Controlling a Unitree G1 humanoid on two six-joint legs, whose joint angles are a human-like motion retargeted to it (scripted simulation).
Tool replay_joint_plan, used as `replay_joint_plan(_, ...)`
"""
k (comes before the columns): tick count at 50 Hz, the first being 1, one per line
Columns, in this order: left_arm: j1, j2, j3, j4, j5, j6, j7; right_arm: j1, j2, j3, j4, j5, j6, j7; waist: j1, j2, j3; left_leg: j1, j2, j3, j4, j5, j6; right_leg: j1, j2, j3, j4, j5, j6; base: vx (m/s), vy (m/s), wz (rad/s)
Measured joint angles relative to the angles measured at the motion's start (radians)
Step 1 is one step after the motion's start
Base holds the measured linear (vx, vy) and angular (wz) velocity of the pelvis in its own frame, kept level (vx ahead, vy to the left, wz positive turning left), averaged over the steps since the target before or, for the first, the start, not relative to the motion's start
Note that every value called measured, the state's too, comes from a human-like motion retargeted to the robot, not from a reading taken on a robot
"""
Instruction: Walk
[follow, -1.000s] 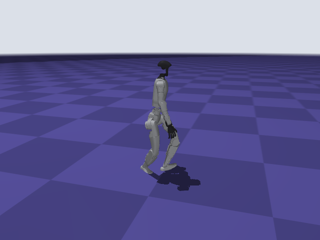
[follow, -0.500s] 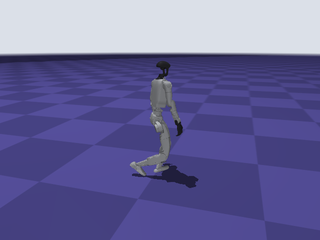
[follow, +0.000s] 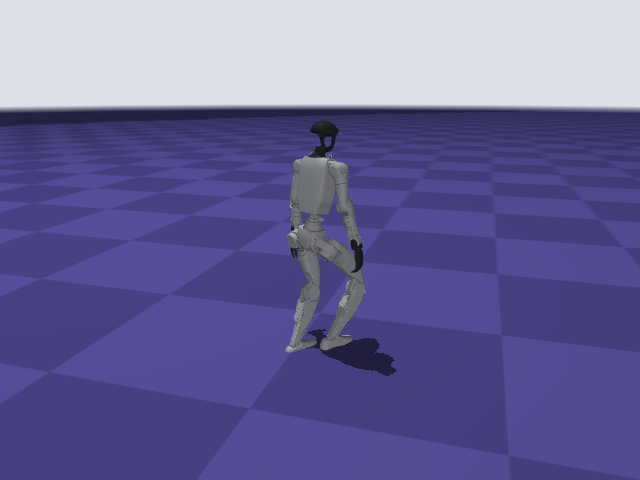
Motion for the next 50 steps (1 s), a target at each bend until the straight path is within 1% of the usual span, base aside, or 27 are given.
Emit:
replay_joint_plan(7, 0.001, -0.013, -0.005, 0.021, 0.02, -0.018, 0.003, 0.024, 0.009, -0.019, 0.043, 0.005, -0.001, -0.011, -0.006, 0.019, -0.015, 0.079, 0.026, -0.057, -0.047, -0.01, -0.009, -0.079, 0.126, 0.011, -0.242, 0.076, 0.078, 0.24, -0.02, 0.24)
replay_joint_plan(12, -0.001, -0.016, -0.011, 0.025, 0.032, -0.027, 0.013, 0.043, 0.015, -0.041, 0.064, 0.013, 0.0, -0.027, -0.011, 0.029, -0.02, 0.136, 0.039, -0.083, -0.033, -0.026, -0.022, -0.083, 0.18, 0.003, -0.343, 0.123, 0.108, 0.3, -0.03, 0.18)
replay_joint_plan(16, 0.002, -0.022, -0.015, 0.023, 0.034, -0.031, 0.023, 0.064, 0.021, -0.055, 0.079, 0.012, 0.002, -0.045, -0.02, 0.041, -0.007, 0.191, 0.045, -0.105, 0.026, -0.048, -0.04, -0.054, 0.198, -0.015, -0.308, 0.157, 0.098, 0.37, -0.03, 0.21)
replay_joint_plan(19, 0.01, -0.03, -0.016, 0.023, 0.03, -0.033, 0.031, 0.079, 0.025, -0.061, 0.09, 0.009, 0.004, -0.057, -0.024, 0.07, 0.003, 0.214, 0.069, -0.116, 0.125, -0.068, -0.066, -0.02, 0.228, -0.041, -0.257, 0.183, 0.075, 0.41, -0.03, 0.15)
replay_joint_plan(21, 0.017, -0.037, -0.016, 0.024, 0.029, -0.035, 0.034, 0.087, 0.028, -0.062, 0.097, 0.008, 0.003, -0.065, -0.025, 0.108, 0.005, 0.211, 0.109, -0.115, 0.227, -0.079, -0.096, 0.002, 0.265, -0.069, -0.231, 0.195, 0.051, 0.41, -0.03, 0.11)
replay_joint_plan(23, 0.024, -0.042, -0.017, 0.026, 0.026, -0.038, 0.033, 0.091, 0.029, -0.06, 0.102, 0.008, 0.002, -0.07, -0.022, 0.179, 0.004, 0.193, 0.196, -0.103, 0.361, -0.067, -0.153, 0.03, 0.333, -0.12, -0.233, 0.198, 0.014, 0.42, -0.03, 0.04)
replay_joint_plan(25, 0.03, -0.044, -0.022, 0.025, 0.026, -0.04, 0.03, 0.091, 0.028, -0.056, 0.102, 0.012, 0.001, -0.073, -0.019, 0.254, -0.002, 0.173, 0.307, -0.083, 0.496, 0.021, -0.232, 0.057, 0.404, -0.171, -0.248, 0.19, -0.024, 0.42, -0.03, 0.07)
replay_joint_plan(28, 0.038, -0.055, -0.034, 0.015, 0.035, -0.043, 0.018, 0.087, 0.021, -0.047, 0.091, 0.02, -0.004, -0.074, -0.008, 0.322, -0.008, 0.111, 0.379, -0.085, 0.664, 0.223, -0.338, 0.101, 0.468, -0.202, -0.264, 0.174, -0.074, 0.35, -0.01, 0.11)
replay_joint_plan(30, 0.039, -0.057, -0.042, -0.002, 0.042, -0.042, 0.012, 0.079, 0.014, -0.042, 0.078, 0.024, -0.007, -0.074, 0.002, 0.352, -0.011, 0.054, 0.411, -0.08, 0.768, 0.347, -0.387, 0.13, 0.495, -0.212, -0.273, 0.156, -0.099, 0.35, 0.0, 0.17)
replay_joint_plan(31, 0.035, -0.057, -0.047, -0.013, 0.044, -0.042, 0.01, 0.072, 0.01, -0.04, 0.071, 0.025, -0.007, -0.076, 0.009, 0.361, -0.014, 0.021, 0.43, -0.071, 0.815, 0.387, -0.394, 0.144, 0.502, -0.213, -0.277, 0.146, -0.107, 0.36, 0.0, 0.21)
replay_joint_plan(33, 0.028, -0.056, -0.054, -0.037, 0.046, -0.041, 0.005, 0.056, 0.001, -0.035, 0.061, 0.025, -0.009, -0.08, 0.024, 0.375, -0.019, -0.05, 0.474, -0.052, 0.902, 0.437, -0.388, 0.171, 0.514, -0.215, -0.29, 0.126, -0.12, 0.37, -0.01, 0.24)
replay_joint_plan(35, 0.018, -0.054, -0.061, -0.061, 0.046, -0.04, 0.002, 0.036, -0.008, -0.028, 0.053, 0.024, -0.01, -0.085, 0.042, 0.382, -0.024, -0.126, 0.525, -0.031, 0.978, 0.434, -0.353, 0.2, 0.52, -0.214, -0.303, 0.105, -0.127, 0.38, -0.03, 0.26)
replay_joint_plan(40, 0.002, -0.045, -0.071, -0.121, 0.045, -0.042, -0.005, -0.026, -0.026, -0.008, 0.031, 0.02, -0.012, -0.089, 0.098, 0.371, -0.028, -0.304, 0.614, 0.011, 1.059, 0.292, -0.242, 0.297, 0.515, -0.194, -0.337, 0.041, -0.129, 0.39, -0.04, 0.22)
replay_joint_plan(43, 0.001, -0.043, -0.073, -0.146, 0.042, -0.045, -0.007, -0.065, -0.035, 0.001, 0.013, 0.023, -0.017, -0.086, 0.129, 0.354, -0.024, -0.397, 0.627, 0.035, 1.023, 0.215, -0.199, 0.365, 0.499, -0.177, -0.35, -0.005, -0.125, 0.4, -0.03, 0.18)
replay_joint_plan(45, 0.005, -0.043, -0.074, -0.157, 0.041, -0.045, -0.007, -0.09, -0.04, 0.004, -0.002, 0.028, -0.021, -0.084, 0.146, 0.34, -0.017, -0.452, 0.624, 0.054, 0.972, 0.182, -0.183, 0.412, 0.484, -0.165, -0.358, -0.036, -0.122, 0.4, -0.02, 0.18)
replay_joint_plan(50, 0.014, -0.048, -0.074, -0.153, 0.048, -0.045, -0.009, -0.143, -0.047, 0.008, -0.039, 0.037, -0.034, -0.085, 0.174, 0.308, -0.003, -0.559, 0.595, 0.105, 0.77, 0.156, -0.187, 0.517, 0.444, -0.144, -0.392, -0.101, -0.116, 0.41, 0.0, 0.18)
